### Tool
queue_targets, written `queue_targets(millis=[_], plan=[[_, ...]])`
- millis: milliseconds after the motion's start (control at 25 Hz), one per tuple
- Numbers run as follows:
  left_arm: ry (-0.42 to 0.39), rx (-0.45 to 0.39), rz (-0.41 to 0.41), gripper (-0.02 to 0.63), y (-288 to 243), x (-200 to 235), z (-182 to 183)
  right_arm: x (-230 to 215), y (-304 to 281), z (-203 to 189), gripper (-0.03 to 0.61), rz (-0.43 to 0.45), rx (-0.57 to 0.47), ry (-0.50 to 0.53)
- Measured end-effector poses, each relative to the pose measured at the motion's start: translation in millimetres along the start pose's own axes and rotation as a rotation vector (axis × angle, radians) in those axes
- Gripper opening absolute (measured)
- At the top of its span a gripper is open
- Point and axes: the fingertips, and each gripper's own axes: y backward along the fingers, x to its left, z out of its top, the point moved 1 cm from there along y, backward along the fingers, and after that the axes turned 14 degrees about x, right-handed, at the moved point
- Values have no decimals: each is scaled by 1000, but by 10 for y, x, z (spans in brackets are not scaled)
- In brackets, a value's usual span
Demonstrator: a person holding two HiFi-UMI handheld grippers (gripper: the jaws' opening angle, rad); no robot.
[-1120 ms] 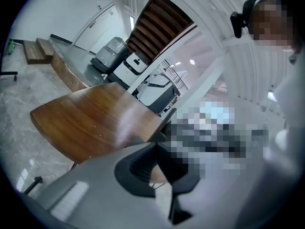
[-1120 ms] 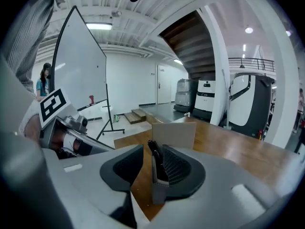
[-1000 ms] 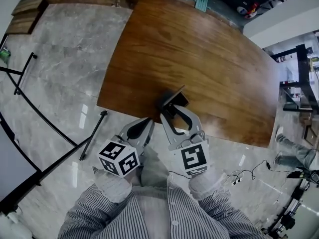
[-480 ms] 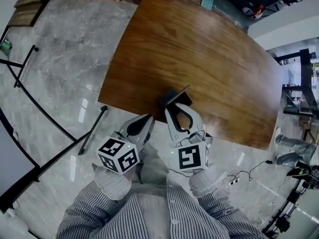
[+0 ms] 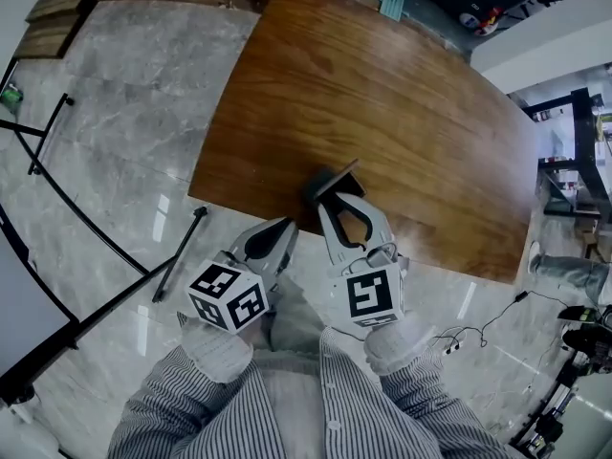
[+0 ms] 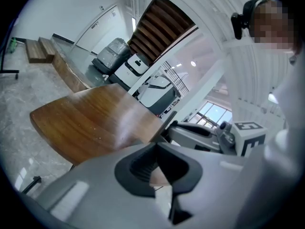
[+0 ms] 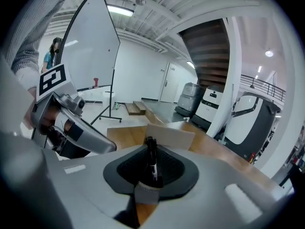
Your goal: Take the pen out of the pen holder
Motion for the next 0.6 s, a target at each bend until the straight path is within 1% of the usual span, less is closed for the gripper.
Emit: queue_targets(millis=[80, 160, 320, 400, 600], plan=[[-15, -5, -5, 8, 17, -42, 31, -29, 44, 29, 58, 0, -6, -11], [-29, -9, -11, 8, 35, -104, 63, -68, 114, 54, 58, -2, -25, -52], [-68, -18, -28, 8, 76, -268, 148, -166, 310, 107, 58, 16, -79, -195], [-94, -23, -39, 8, 111, -360, 173, -192, 411, 110, 58, 20, -101, -246], [-148, -25, -64, 8, 221, -558, 208, -239, 694, 184, 58, -12, -163, -304]])
